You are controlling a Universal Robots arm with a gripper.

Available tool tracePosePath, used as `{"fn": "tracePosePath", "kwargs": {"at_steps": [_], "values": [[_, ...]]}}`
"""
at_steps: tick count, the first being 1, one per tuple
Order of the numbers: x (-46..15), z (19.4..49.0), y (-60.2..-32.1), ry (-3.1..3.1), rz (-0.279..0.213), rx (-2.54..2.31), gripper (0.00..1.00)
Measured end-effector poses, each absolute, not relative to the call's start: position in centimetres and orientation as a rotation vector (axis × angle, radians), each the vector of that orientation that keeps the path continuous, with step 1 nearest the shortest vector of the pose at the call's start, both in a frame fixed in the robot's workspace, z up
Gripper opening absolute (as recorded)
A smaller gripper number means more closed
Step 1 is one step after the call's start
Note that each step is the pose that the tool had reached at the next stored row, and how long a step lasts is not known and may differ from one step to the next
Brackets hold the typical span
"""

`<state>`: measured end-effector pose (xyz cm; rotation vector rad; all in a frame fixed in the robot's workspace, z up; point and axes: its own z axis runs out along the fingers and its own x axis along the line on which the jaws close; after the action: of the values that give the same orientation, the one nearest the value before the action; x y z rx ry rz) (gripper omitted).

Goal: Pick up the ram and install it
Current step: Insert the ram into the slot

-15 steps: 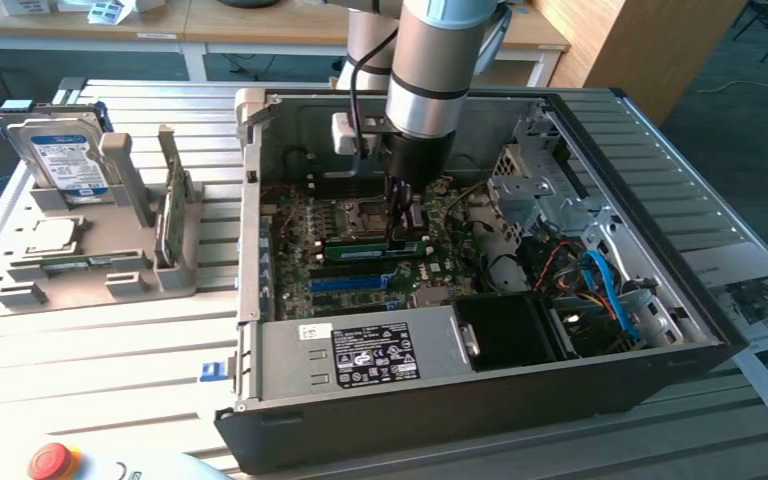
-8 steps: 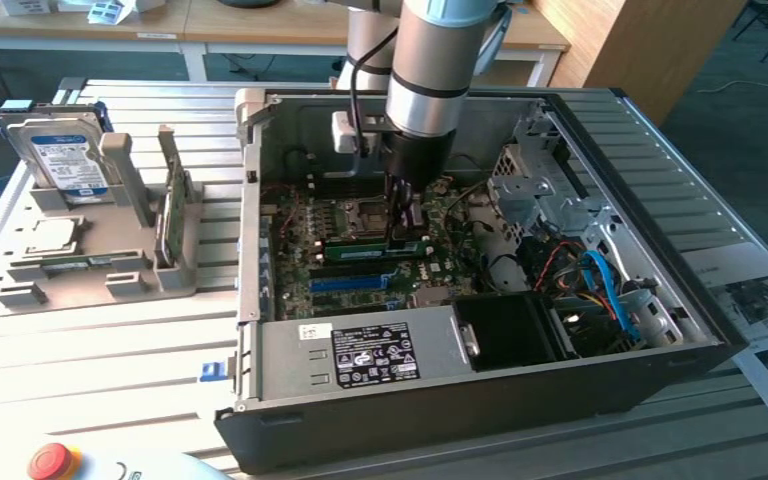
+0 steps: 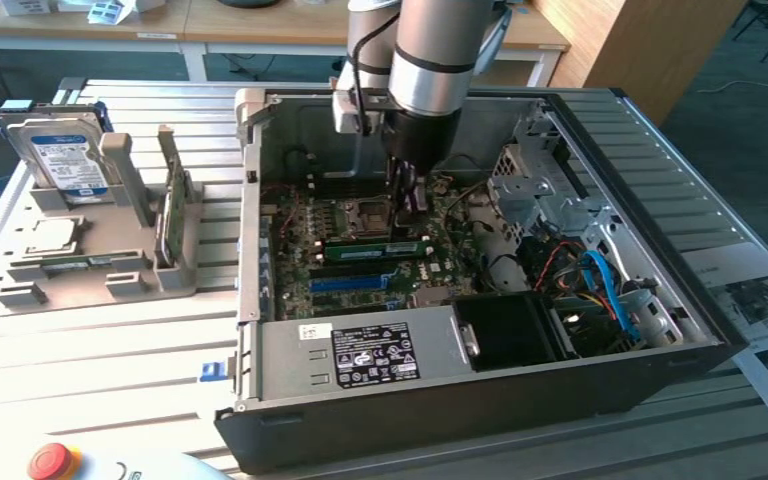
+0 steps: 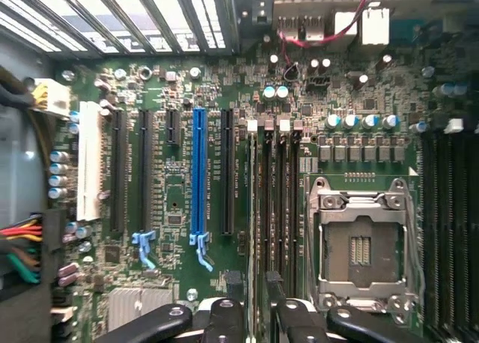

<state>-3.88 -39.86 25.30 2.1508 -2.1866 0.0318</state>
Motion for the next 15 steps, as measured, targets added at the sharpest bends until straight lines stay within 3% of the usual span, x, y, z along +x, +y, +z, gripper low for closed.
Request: {"fn": "tracePosePath", "kwargs": {"at_steps": [15], "values": [[-3.9,30.3,-39.9,-2.173,0.063,2.136,0.25]]}}
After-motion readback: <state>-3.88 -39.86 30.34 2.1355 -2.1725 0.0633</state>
